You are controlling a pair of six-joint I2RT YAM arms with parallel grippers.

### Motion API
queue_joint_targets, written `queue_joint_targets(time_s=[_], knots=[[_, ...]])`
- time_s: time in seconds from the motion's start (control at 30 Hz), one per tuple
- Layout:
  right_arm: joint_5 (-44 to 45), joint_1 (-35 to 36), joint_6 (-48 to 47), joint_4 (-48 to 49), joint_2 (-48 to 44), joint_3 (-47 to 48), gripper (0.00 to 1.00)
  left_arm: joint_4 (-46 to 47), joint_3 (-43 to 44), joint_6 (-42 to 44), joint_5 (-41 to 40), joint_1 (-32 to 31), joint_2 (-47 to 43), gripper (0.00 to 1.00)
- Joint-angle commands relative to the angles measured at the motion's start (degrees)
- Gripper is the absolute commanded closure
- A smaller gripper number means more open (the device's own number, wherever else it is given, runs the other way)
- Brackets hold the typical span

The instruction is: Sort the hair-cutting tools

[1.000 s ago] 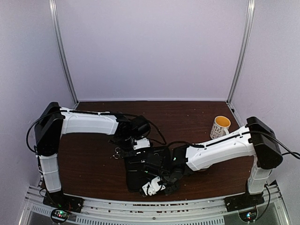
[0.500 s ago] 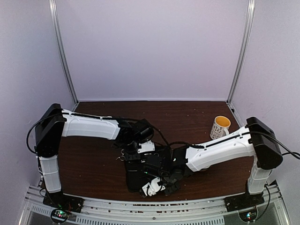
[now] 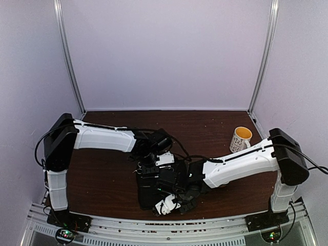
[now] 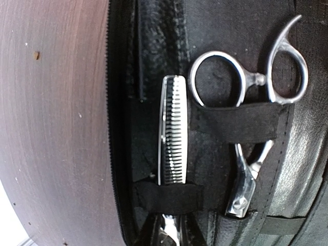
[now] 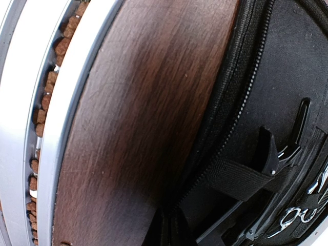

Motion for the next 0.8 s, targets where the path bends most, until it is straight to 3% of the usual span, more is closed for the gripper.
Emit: queue_joint_targets(time_s=[0.0,0.17,0.37,0.57,0.7,0.77], knots=[[-1.9,0.7,-0.6,0.3,5.2,-2.1,1.0,4.0,2.3,-0.9,-1.8,-0.3,0.0,0.8],[-1.8,0.7,-0.6,0.3,5.3,-2.0,1.0,3.3,0.4,-2.1,-2.8,-0.2,-3.1,0.71],[-1.9,0.7,-0.7,0.3,5.6,-1.9,1.0,2.1,-1.9,-2.4,-4.0,0.3,-5.8,0.83],[-1.9,0.7,-0.6,0.3,5.8,-1.9,1.0,1.1,-5.5,-4.7,-5.3,1.1,-8.0,0.73],[-1.9,0.6,-0.6,0.2,5.9,-1.8,1.0,1.5,-8.1,-8.8,-4.4,2.9,-11.9,0.57],[-1.9,0.6,-0.6,0.3,6.0,-1.9,1.0,1.9,-9.7,-10.8,-2.5,4.2,-13.9,0.56]])
